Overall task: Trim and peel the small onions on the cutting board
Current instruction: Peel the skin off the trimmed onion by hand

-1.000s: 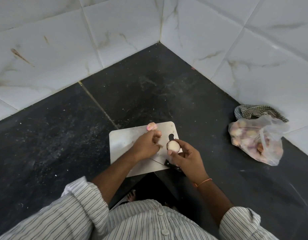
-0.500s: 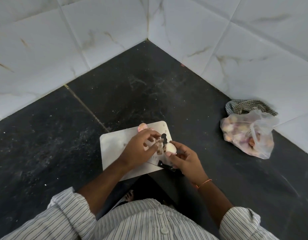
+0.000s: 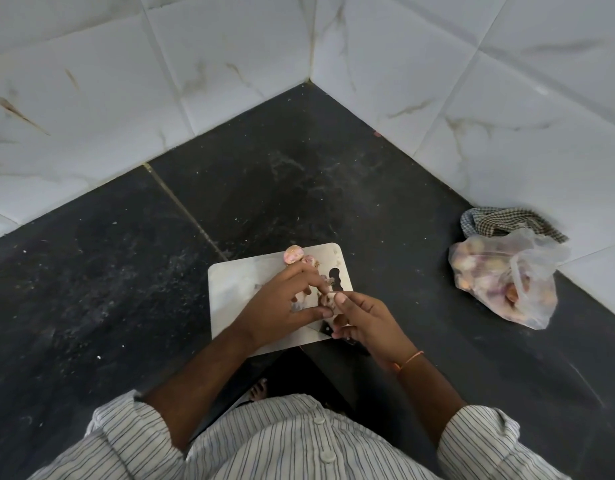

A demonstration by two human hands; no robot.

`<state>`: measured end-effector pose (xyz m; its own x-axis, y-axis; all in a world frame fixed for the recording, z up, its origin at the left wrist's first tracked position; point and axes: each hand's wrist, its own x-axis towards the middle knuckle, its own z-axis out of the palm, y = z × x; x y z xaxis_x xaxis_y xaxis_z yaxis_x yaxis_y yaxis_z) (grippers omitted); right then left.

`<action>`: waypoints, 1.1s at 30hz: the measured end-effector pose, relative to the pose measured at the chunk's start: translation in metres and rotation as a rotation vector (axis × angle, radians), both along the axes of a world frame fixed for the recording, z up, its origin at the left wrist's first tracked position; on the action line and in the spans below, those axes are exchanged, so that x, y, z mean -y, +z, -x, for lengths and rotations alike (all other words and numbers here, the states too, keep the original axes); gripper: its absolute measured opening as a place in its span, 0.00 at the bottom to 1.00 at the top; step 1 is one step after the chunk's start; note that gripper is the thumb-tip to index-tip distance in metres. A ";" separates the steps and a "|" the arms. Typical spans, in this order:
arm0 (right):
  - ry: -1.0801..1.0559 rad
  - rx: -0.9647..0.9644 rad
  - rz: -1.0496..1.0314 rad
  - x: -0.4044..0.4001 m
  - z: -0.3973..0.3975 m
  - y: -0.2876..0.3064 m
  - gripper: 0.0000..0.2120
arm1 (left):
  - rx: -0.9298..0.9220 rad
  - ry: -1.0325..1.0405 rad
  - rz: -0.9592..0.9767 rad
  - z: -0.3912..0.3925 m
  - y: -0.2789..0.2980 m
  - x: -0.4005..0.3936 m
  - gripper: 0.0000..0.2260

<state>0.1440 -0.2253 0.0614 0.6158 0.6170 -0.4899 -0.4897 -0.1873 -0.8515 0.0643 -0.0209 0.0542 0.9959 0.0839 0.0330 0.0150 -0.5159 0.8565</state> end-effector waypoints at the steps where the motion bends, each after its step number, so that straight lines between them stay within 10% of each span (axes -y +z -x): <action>1: -0.001 -0.010 -0.003 -0.001 0.000 0.000 0.20 | -0.010 0.005 0.012 0.000 0.000 0.000 0.12; 13: 0.072 0.008 0.081 -0.022 0.007 -0.002 0.24 | -0.146 0.136 0.220 0.017 -0.011 -0.001 0.26; 19: 0.408 0.909 0.768 -0.008 0.001 -0.042 0.20 | -0.079 0.348 0.040 0.039 -0.041 -0.026 0.16; 33: 0.621 0.948 0.933 -0.012 0.017 -0.046 0.12 | -0.151 0.644 0.229 0.079 -0.071 -0.040 0.15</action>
<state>0.1268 -0.2137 0.0149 0.6870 0.5903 -0.4238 0.5343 -0.8056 -0.2560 -0.0149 0.0193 -0.0170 0.7382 0.6470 -0.1909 0.3845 -0.1710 0.9072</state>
